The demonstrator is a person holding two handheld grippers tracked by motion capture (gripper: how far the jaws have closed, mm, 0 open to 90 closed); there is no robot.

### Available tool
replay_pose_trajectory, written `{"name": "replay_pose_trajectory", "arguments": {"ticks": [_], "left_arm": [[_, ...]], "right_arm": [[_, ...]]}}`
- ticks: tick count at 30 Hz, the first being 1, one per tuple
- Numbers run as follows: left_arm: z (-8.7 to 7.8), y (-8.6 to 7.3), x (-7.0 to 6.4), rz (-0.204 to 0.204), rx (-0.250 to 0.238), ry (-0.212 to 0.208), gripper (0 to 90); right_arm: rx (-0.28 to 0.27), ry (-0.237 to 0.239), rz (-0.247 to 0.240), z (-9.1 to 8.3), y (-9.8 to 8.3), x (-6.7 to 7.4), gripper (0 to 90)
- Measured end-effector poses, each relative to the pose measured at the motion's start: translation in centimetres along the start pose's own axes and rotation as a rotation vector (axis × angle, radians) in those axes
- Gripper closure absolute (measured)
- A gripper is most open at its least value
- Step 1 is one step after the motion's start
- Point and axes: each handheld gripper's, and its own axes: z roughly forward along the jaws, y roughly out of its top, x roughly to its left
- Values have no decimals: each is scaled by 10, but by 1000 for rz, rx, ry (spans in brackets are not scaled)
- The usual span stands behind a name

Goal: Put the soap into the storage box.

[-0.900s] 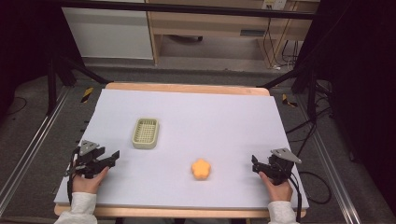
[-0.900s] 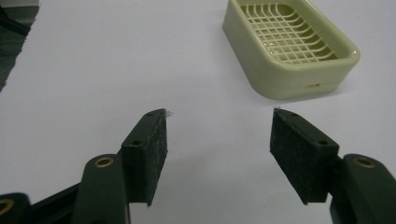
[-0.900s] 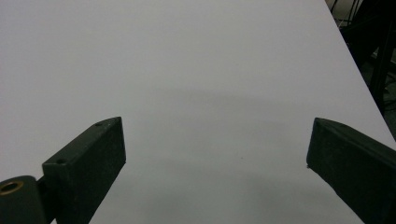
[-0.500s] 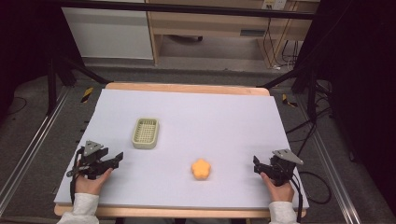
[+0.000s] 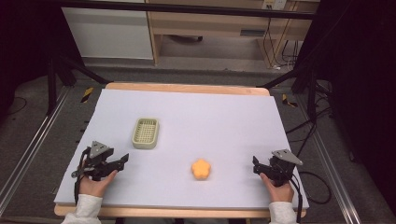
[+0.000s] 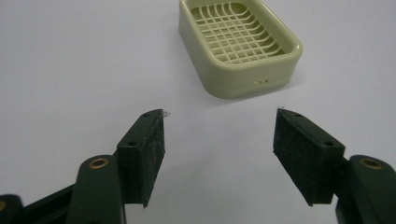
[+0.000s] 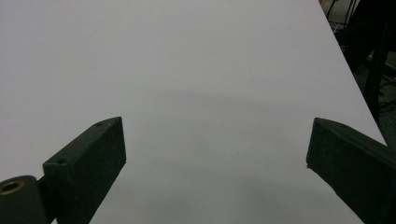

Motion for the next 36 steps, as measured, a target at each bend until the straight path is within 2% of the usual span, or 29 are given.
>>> {"name": "replay_pose_trajectory", "arguments": {"ticks": [16,36], "left_arm": [[-2,6,-17,37,-13,-41,333],[4,13,-55,112,-3,-105,317]], "right_arm": [[4,10,-1,0,0,0,51],[-1,17,-20,0,2,5,49]]}}
